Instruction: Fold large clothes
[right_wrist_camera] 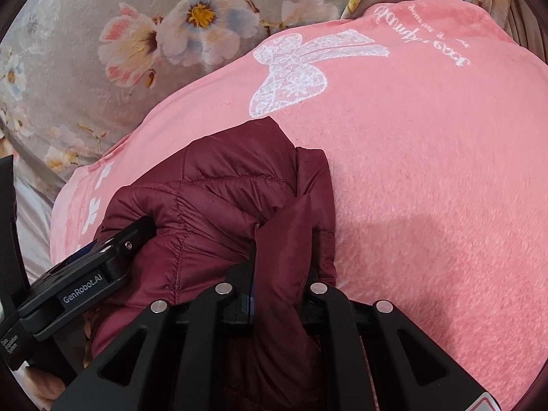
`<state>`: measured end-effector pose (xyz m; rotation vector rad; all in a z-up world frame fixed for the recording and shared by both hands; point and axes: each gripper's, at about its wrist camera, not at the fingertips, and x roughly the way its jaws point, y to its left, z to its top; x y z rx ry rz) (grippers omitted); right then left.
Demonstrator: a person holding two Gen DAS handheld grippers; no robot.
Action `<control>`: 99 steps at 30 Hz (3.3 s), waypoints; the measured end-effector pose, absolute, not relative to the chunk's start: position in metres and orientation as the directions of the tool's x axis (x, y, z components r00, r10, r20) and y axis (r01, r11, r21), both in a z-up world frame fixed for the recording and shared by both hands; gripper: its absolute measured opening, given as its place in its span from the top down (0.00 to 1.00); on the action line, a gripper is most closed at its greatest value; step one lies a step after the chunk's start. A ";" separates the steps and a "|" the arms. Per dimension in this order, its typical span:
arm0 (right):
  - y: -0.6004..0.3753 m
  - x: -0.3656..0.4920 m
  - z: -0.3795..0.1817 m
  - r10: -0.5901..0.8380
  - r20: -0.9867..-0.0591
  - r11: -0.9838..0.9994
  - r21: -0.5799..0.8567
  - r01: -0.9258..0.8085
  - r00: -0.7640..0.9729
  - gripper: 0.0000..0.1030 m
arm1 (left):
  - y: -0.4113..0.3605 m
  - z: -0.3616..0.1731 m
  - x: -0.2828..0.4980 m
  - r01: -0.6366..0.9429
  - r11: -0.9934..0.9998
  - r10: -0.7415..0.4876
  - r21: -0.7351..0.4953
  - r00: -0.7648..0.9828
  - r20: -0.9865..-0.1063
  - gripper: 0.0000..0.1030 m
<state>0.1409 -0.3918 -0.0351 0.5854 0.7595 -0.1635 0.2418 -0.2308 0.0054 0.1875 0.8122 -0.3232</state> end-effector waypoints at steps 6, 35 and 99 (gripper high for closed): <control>-0.394 0.141 -0.036 0.084 -0.677 0.815 0.469 0.340 0.731 0.93 | -0.233 0.001 0.241 0.350 0.935 -0.209 0.050 0.662 -0.720 0.04; -0.343 0.046 0.022 -0.061 -0.698 0.921 0.236 0.310 0.713 0.97 | -0.176 0.023 0.154 0.310 0.951 -0.196 0.004 0.612 -0.766 0.05; -0.385 0.067 -0.046 0.255 -0.598 0.771 0.601 0.214 0.760 0.27 | -0.133 -0.020 0.214 0.289 0.899 -0.429 -0.329 0.433 -0.793 0.04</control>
